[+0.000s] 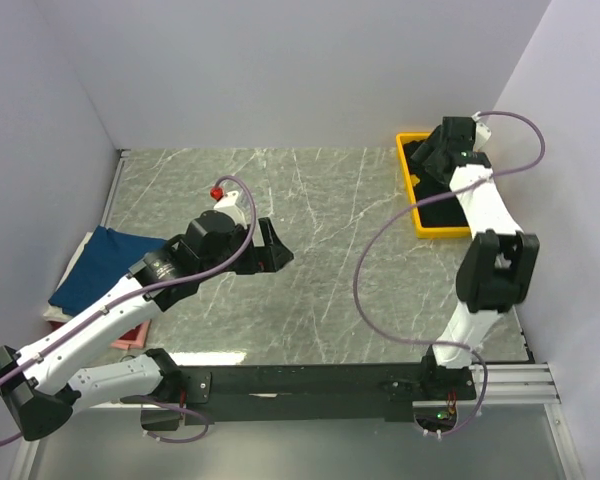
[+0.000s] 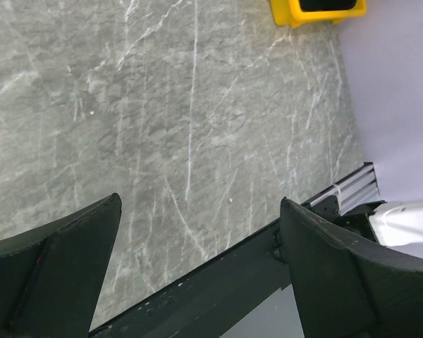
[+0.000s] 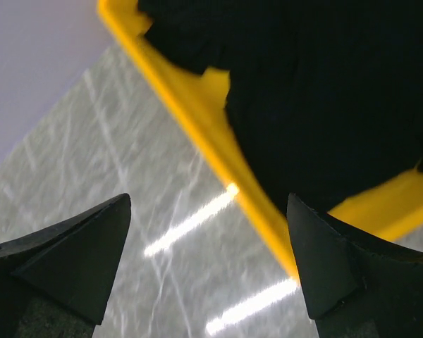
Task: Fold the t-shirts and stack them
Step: Grab the tshirt from the pile
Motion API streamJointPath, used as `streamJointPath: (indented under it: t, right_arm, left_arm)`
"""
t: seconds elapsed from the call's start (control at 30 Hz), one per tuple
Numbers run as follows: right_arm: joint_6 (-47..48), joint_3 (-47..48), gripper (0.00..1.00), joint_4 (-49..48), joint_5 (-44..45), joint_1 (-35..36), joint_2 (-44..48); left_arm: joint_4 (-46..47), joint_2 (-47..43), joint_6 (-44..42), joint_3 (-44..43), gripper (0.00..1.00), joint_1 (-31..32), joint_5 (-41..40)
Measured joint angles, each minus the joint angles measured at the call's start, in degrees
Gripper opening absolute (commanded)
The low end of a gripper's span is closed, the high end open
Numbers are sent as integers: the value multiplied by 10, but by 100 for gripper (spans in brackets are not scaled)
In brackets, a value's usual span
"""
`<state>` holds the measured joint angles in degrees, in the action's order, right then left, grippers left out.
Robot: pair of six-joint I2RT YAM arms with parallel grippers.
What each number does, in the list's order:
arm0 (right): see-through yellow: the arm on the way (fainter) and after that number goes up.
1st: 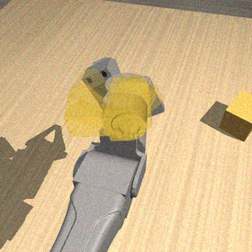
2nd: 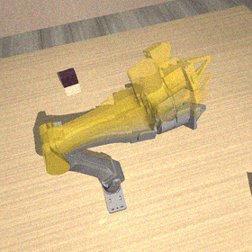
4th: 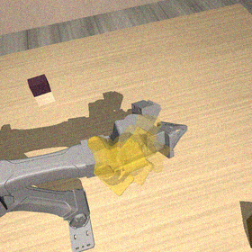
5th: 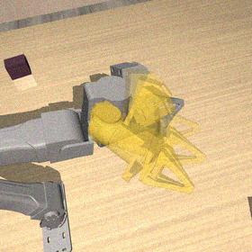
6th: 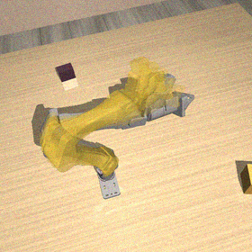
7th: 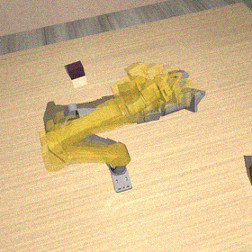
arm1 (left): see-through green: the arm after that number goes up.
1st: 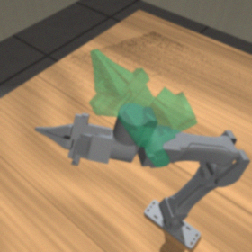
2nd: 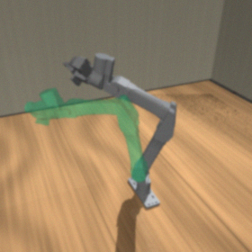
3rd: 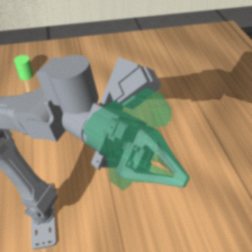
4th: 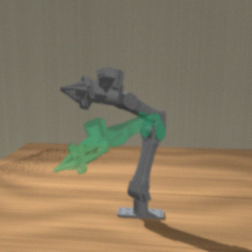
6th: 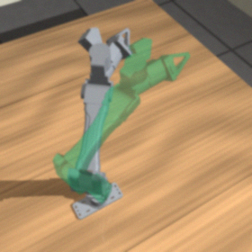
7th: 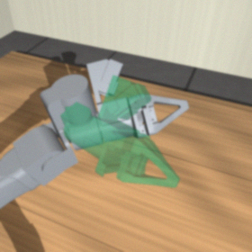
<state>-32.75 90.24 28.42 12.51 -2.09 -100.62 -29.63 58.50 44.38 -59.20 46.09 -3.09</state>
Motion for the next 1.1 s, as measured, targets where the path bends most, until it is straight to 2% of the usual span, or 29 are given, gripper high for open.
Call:
streamJointPath:
  t: [0.2, 0.6, 0.8, 0.83, 0.93, 1.1]
  right_arm:
    - [-9, 99, 98, 24, 29, -43, -134]
    - [-21, 133, 92, 64, 29, -101, -261]
    - [-16, 174, 70, 75, 18, -101, -313]
    - [-16, 175, 70, 76, 15, -101, -313]
    - [-8, 192, 60, 82, 9, -101, -317]
    - [10, 250, 39, 91, -3, -101, -352]
  left_arm:
    - [-22, -2, -5, -6, 99, -10, 1]
    - [-24, -1, -17, -7, 99, -47, 21]
    - [-23, 6, -18, -7, 100, -54, 33]
    - [-23, 6, -18, -7, 100, -55, 35]
    - [-23, 6, -18, -7, 99, -59, 39]
    - [-23, 6, -19, -7, 100, -63, 46]
